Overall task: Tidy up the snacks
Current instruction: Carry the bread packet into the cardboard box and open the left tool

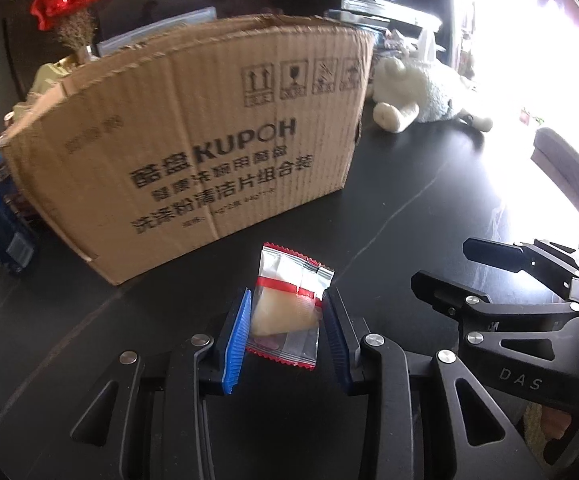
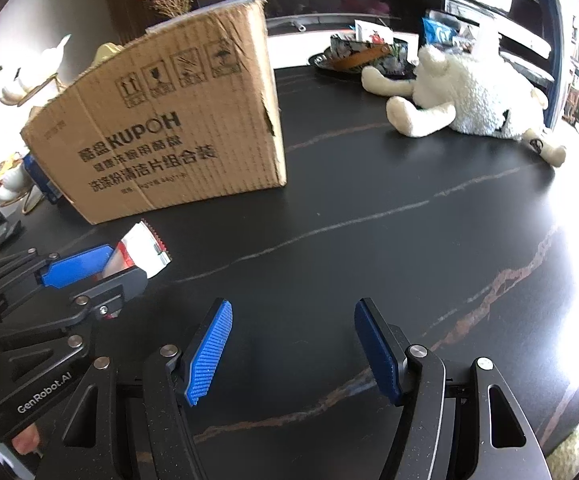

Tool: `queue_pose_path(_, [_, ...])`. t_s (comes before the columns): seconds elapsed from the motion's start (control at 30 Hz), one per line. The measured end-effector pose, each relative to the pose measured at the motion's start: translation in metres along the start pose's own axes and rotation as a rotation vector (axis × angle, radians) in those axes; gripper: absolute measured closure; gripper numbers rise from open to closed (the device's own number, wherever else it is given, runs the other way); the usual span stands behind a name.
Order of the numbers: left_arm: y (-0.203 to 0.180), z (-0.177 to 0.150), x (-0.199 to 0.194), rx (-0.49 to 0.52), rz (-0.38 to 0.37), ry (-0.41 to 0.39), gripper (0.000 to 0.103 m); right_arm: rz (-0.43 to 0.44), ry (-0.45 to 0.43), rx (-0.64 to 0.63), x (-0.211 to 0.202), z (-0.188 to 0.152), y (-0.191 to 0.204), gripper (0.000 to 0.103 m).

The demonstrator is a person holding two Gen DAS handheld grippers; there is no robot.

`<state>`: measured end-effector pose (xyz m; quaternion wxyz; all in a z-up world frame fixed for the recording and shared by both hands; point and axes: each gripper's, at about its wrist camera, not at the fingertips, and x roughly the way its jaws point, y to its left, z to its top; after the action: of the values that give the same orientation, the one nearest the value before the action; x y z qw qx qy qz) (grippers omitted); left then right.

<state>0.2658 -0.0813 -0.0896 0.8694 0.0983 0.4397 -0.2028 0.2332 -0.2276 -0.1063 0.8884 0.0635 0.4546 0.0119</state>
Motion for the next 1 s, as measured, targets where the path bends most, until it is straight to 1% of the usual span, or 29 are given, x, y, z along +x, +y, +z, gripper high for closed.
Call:
queue_pose_path(0.3, [0.008, -0.004, -0.036, -0.043, 0.03, -0.054, 0.067, 0.02, -0.063, -0.035, -0.024, 0.006, 0.013, 0.038])
queue_pose_path(0.6, [0.014, 0.0, -0.069, -0.086, 0.055, -0.118, 0.067, 0.035, -0.115, -0.076, -0.052, 0.015, 0.028, 0.038])
queue_pose_path(0.73, [0.019, 0.006, -0.083, -0.109, 0.06, -0.143, 0.067, 0.049, -0.129, -0.102, -0.061, 0.022, 0.036, 0.038])
queue_pose_path(1.0, [0.033, 0.025, -0.111, -0.144, 0.085, -0.201, 0.068, 0.059, -0.162, -0.136, -0.081, 0.049, 0.05, 0.038])
